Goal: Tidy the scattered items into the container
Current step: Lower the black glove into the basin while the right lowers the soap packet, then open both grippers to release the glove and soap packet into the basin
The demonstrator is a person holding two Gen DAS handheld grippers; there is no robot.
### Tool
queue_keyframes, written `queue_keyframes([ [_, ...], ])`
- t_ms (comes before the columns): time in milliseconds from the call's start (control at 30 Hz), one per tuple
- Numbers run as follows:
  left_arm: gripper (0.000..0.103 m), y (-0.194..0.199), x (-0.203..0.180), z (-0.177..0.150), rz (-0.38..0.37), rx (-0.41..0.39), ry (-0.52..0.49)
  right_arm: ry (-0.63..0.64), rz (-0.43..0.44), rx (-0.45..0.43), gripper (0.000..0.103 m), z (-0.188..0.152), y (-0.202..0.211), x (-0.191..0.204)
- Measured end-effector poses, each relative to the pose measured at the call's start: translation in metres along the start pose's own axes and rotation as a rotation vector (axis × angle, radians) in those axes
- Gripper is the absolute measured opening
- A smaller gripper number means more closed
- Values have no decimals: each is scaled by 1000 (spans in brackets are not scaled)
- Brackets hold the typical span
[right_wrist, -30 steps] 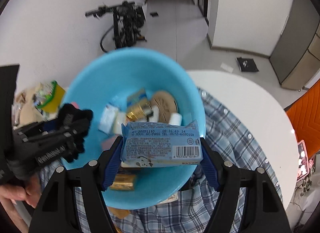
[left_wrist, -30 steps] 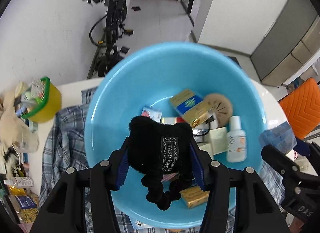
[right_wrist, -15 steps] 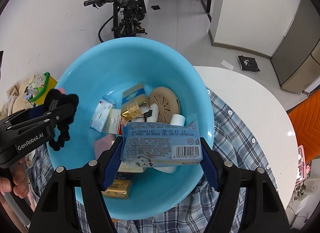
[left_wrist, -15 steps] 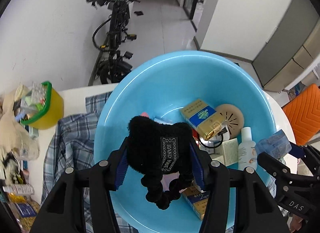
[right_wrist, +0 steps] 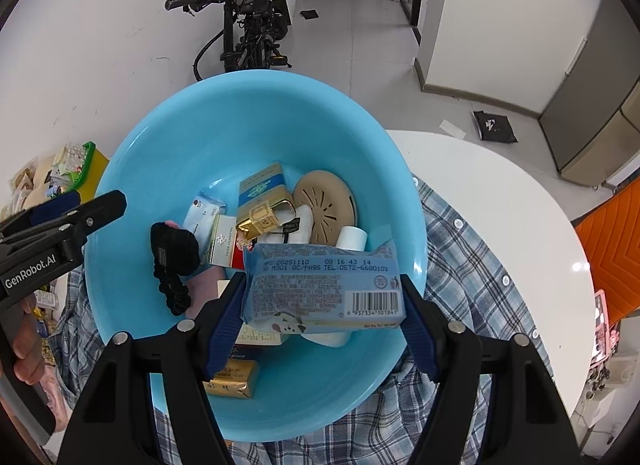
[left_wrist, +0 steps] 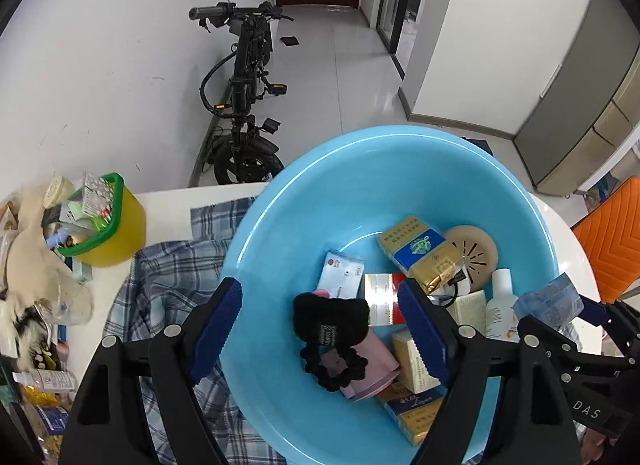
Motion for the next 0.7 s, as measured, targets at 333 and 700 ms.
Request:
queue_keyframes([
  [333, 82, 13, -1, 1, 12, -24, -49, 41, -61, -84, 78, 5, 0, 11],
  [700, 82, 11, 7, -1, -1, -19, -29, 4, -20, -93, 94, 6, 0, 8],
])
Point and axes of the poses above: each gripper's, at about its wrist camera, not at the fingertips, and y roughly against the way its jaws point, x to its left, z to its top, the point moved 3 cm from there along -y, roughly the way its jaws point, and after that the axes turned 1 degree about y, right-handed, at the moved point
